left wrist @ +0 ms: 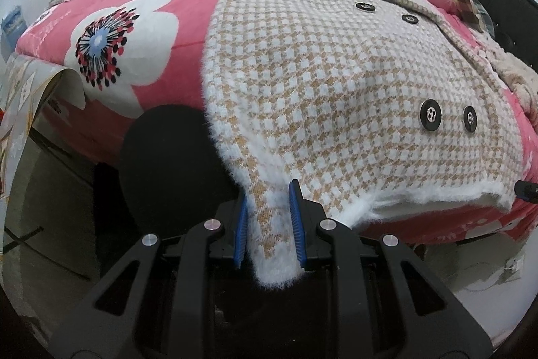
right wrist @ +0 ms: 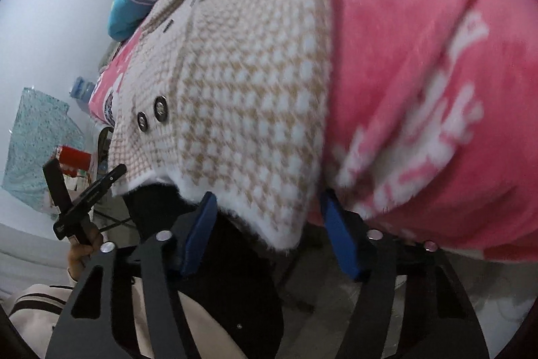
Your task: Fold large clothes
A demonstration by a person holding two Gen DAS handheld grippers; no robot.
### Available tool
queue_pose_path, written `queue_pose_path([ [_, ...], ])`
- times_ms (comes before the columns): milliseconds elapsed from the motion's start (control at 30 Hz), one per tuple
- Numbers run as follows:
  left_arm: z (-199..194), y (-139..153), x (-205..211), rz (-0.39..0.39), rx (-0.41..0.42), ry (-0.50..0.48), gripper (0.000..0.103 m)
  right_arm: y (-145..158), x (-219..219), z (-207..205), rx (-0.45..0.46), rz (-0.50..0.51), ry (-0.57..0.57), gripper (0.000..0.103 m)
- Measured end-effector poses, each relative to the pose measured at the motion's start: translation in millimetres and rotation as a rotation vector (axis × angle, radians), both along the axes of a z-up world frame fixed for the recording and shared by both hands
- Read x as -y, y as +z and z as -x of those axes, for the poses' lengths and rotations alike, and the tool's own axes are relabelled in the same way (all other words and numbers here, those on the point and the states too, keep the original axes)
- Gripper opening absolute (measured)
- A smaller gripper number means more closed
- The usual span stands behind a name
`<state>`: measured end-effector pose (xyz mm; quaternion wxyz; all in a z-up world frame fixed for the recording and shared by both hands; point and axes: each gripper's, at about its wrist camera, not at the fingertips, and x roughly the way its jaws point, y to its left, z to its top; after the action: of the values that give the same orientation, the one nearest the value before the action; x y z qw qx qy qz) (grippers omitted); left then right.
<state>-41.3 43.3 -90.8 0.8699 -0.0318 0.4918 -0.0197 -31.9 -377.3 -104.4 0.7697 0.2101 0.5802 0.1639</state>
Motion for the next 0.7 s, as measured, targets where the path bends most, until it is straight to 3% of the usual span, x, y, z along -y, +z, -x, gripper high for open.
queue_pose_path([
  [67,0.2,0.0,2.0,-0.012,0.004,-0.003,0.022,-7.3,-0.4,2.3,-0.010,-0.017,0.000,0.047],
  [133,0.9,0.1,4.2,-0.024,0.009,-0.006,0.022,-13.4,-0.5,2.9,-0.013,-0.030,0.001,0.034],
  [167,1.7,0.3,5.4,-0.031,0.012,-0.010,0.022,-15.3,-1.1,3.1,-0.016,-0.036,0.001,0.033],
  [233,3.9,2.0,9.7,-0.058,0.023,-0.035,0.022,-16.4,-2.1,3.7,-0.005,-0.043,0.008,0.019],
  [367,7.5,8.6,9.6,-0.065,0.041,-0.076,0.014,-10.4,0.7,5.8,0.032,-0.078,0.031,0.010],
  [433,10.0,16.8,6.2,-0.024,0.053,-0.091,0.010,-1.6,-1.5,6.1,0.060,-0.101,0.055,0.009],
  [700,4.2,62.0,-11.7,0.212,0.135,-0.087,0.008,51.3,-14.8,-11.9,0.231,-0.175,0.087,0.009],
])
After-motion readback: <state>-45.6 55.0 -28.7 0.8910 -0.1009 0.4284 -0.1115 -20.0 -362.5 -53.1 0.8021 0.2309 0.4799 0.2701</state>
